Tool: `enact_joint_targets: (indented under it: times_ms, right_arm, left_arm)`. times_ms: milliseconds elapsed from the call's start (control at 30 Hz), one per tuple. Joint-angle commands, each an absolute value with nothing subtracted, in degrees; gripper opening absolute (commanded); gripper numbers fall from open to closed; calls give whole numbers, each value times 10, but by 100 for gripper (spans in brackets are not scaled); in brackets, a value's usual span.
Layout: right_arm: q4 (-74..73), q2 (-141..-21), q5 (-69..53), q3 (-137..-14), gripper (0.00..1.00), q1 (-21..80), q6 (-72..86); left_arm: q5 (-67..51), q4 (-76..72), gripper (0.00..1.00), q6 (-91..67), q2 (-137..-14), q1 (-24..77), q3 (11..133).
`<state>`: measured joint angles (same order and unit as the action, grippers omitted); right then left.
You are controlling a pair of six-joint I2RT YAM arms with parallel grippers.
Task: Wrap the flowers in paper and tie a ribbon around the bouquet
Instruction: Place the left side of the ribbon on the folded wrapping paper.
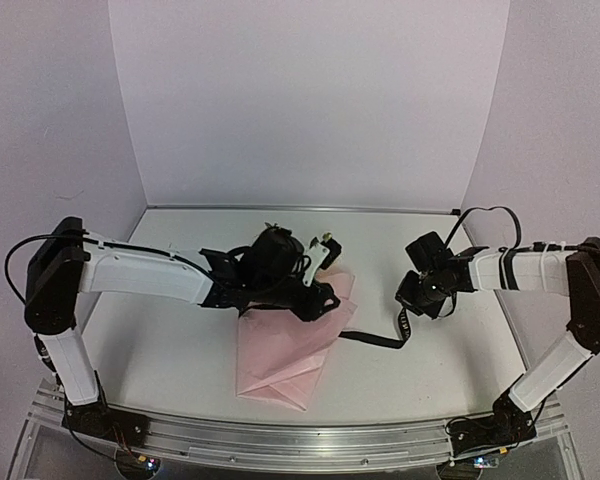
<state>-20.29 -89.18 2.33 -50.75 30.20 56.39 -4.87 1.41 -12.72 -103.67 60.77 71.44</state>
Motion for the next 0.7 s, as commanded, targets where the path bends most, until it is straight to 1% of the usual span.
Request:
enact_joint_targets:
  times_ms: [0,67,167,233,300,367,400,467,500,600,667]
  right_arm:
    - [-205,-901,15,-537,0,305,554]
    - [-206,-903,15,-539,0,305,549]
    - [-208,-904,13,-544,0,306,545]
    - [-210,-906,12,-547,0,306,543]
    - [-211,-906,10,-551,0,306,539]
    - [-215,-905,9,-553,0,306,536]
    - [-216,-905,9,-554,0,306,535]
    - [-219,-904,9,-556,0,306,534]
    - [-220,-904,8,-556,0,306,533]
    - [-221,-904,7,-561,0,306,531]
    - [-222,-904,7,-562,0,307,530]
  left_arm:
    - [-54,20,51,-134,-1024,585,696]
    - [-49,8,55,-172,-1000,568,684]
    - [-41,11,55,-231,-970,538,672]
    - [-32,31,57,-258,-955,520,674]
    - [13,76,59,-293,-947,503,685]
    - [113,174,61,-367,-949,474,705]
    - [133,229,62,-419,-950,450,710]
    - [121,277,61,-497,-940,397,685]
    - [100,273,61,-522,-930,374,660]
    - [40,208,63,-576,-904,325,579]
    - [-14,176,64,-595,-910,306,560]
